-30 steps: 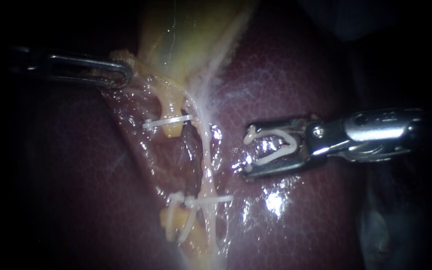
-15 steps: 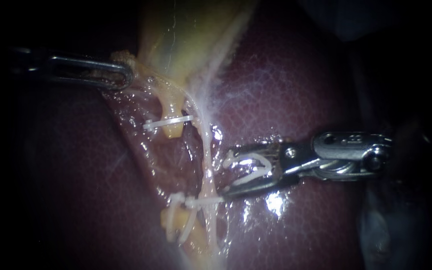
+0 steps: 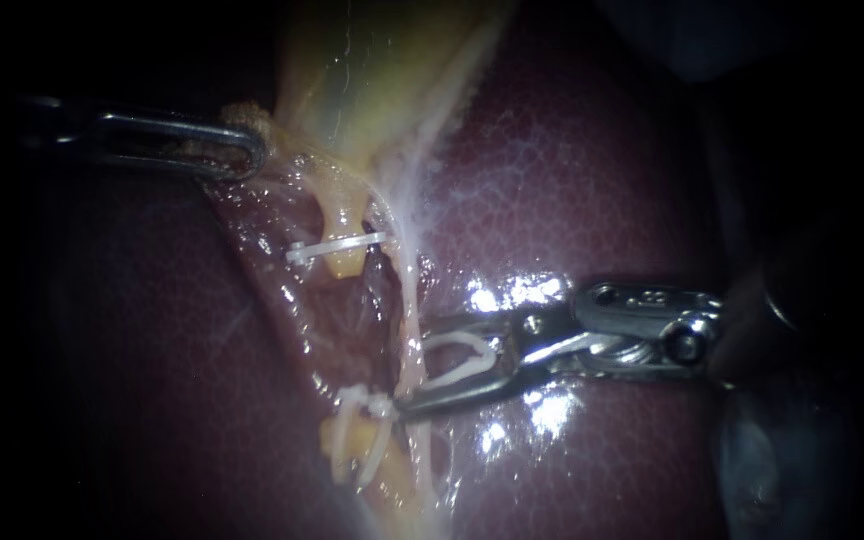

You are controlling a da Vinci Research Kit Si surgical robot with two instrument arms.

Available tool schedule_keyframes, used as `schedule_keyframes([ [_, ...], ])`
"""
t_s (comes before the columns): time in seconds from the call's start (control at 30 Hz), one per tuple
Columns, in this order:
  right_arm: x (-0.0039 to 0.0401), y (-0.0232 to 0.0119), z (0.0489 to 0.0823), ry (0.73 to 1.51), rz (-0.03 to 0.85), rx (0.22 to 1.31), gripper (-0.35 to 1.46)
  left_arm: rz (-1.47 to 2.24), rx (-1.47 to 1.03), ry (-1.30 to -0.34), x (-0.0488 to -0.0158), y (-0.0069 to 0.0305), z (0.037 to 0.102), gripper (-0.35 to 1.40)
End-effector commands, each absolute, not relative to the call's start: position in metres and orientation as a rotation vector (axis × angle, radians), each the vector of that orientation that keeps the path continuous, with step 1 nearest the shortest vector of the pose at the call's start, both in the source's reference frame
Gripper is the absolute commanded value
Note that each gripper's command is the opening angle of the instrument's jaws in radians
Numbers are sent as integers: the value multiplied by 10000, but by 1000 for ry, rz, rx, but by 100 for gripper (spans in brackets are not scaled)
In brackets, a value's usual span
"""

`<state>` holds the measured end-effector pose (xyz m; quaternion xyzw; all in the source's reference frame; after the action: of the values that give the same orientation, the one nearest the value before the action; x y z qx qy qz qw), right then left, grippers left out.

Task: Clipping second clip right tube

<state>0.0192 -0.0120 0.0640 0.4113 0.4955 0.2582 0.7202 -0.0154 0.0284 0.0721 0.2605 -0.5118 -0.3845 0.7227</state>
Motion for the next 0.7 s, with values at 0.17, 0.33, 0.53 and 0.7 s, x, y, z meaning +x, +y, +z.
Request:
schedule_keyframes([
  [0.17,198,-120,637,1166,619,993,48,-849,575,-1130,-154,284,720,-35],
  [0.33,201,-121,623,1237,663,1072,48,-849,575,-1130,-154,284,720,-35],
  [0.53,202,-117,592,1283,718,1170,46,-849,575,-1130,-153,284,720,-35],
  [0.7,202,-116,583,1284,727,1204,44,-849,575,-1130,-153,284,720,-35],
])
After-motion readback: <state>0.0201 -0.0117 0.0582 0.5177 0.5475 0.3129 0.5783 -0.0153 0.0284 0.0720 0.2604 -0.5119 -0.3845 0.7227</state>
